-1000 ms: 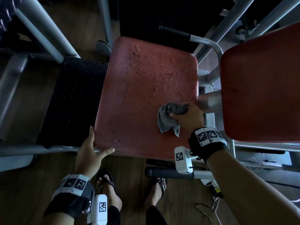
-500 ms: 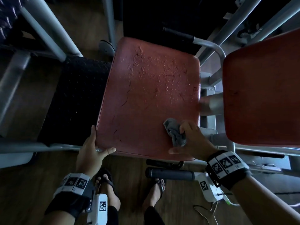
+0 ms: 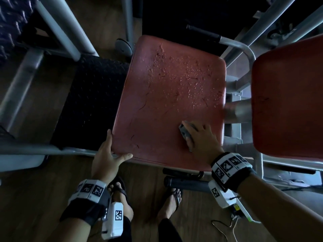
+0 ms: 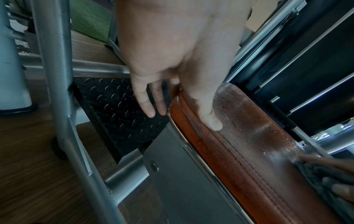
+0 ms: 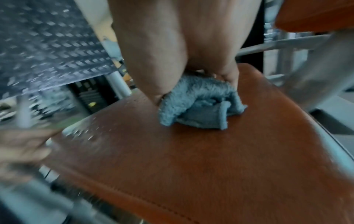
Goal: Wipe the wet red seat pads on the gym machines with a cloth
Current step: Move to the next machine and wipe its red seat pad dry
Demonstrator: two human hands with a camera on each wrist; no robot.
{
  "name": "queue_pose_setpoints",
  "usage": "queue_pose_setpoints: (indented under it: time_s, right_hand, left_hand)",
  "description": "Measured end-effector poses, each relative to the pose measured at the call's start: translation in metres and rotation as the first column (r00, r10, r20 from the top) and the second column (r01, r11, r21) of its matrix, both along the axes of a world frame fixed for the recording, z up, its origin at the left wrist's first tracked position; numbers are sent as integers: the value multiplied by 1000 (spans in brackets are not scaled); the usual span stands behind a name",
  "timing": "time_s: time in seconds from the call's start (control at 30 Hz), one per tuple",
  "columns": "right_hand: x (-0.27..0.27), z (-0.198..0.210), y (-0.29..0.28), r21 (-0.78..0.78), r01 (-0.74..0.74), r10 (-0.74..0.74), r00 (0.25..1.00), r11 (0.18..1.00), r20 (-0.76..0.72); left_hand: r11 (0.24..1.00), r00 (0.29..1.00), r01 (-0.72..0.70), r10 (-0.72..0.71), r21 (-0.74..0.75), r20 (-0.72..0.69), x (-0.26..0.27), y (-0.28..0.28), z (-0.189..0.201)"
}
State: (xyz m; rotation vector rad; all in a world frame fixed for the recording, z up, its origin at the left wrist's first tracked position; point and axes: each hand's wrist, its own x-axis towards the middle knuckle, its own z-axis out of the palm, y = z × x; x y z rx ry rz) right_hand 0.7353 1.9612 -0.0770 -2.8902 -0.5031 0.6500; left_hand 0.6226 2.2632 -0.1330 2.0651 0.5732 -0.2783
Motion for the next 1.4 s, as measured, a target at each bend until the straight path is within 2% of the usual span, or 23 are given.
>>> queue_pose_setpoints:
  time_s: [0.13, 0.3, 0.43, 0.53, 0.63, 0.73, 0.93, 1.1, 1.3, 1.4]
  right_hand:
    - [-14, -4, 23, 27, -326, 327, 944, 945, -36]
    - [-16, -9, 63, 39, -480, 479, 877, 877, 33]
    - [-6, -13, 83, 94, -475, 472, 880, 875, 49]
    - [-8, -12, 85, 185, -463, 446, 886, 867, 124]
    - [-15, -10, 83, 244, -576, 554, 817, 780, 158]
    - [-15, -13, 89, 202, -669, 656, 742, 715, 140]
    - [-6, -12, 99, 219, -650, 625, 760, 728, 177]
    - [-12, -8, 85, 147, -721, 703, 693, 677, 160]
    - [-1, -12, 105, 143, -665, 635, 744, 733, 207]
    - [-3, -11, 109, 145, -684, 654, 728, 715, 206]
  left_hand:
    - [1000, 1000, 8, -8, -14, -10, -2, 2, 0]
    - [997, 1000, 15, -17, -77, -20, -2, 8, 4]
    - [993, 998, 54, -57, -107, -22, -2, 18, 4]
    - [991, 998, 64, -66, -119, -15, -3, 21, 3]
    - [986, 999, 40, -45, -159, -27, -5, 21, 1]
    - [982, 999, 27, -31, -187, -20, -7, 22, 1]
    - [984, 999, 38, -41, -172, -13, -5, 25, 0]
    - [981, 999, 33, -37, -194, -18, -5, 25, -2]
    - [984, 999, 35, -39, -177, -17, -9, 25, -9]
    - [987, 998, 43, -48, -153, -30, -8, 25, -9]
